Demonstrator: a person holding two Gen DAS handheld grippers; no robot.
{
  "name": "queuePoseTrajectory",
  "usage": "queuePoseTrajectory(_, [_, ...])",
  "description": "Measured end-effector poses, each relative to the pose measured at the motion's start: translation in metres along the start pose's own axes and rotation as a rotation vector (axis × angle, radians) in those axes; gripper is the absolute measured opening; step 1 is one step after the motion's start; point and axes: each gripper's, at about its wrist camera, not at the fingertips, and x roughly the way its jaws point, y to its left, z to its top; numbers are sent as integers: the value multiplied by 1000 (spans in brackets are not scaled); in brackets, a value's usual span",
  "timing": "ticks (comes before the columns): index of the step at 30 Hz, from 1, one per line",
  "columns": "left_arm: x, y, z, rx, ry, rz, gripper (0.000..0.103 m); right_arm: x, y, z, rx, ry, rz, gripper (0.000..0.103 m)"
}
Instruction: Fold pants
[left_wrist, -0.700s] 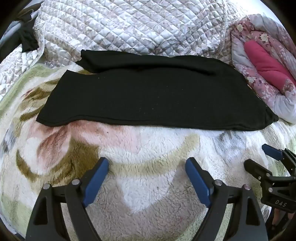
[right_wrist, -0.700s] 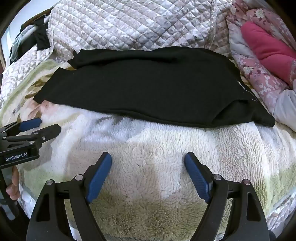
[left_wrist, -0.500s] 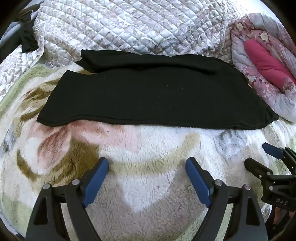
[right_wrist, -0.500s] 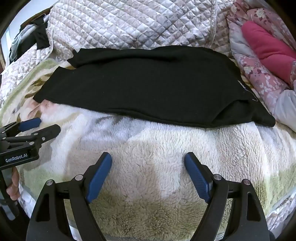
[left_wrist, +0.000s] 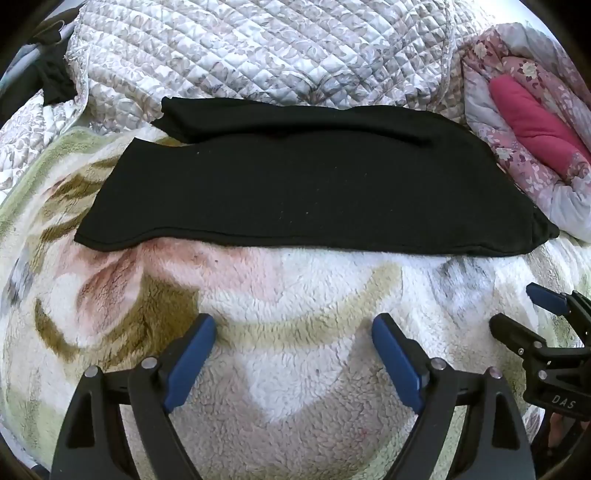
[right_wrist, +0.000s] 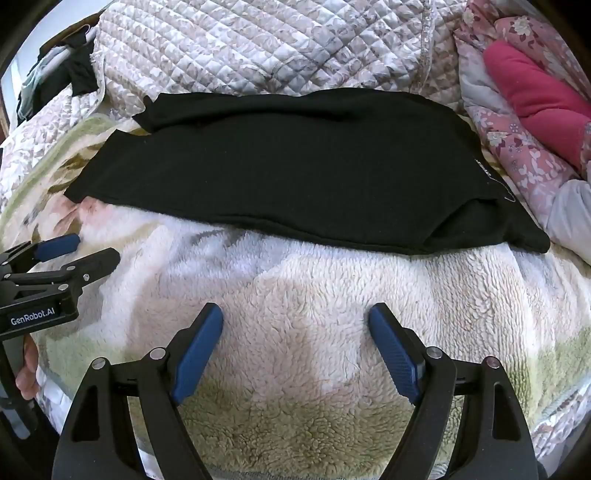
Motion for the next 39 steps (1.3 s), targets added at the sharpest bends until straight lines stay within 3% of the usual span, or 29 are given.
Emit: queuePoseTrajectory(39, [2, -1, 2, 5, 6, 6, 92, 5, -3, 2, -10, 34, 0, 82])
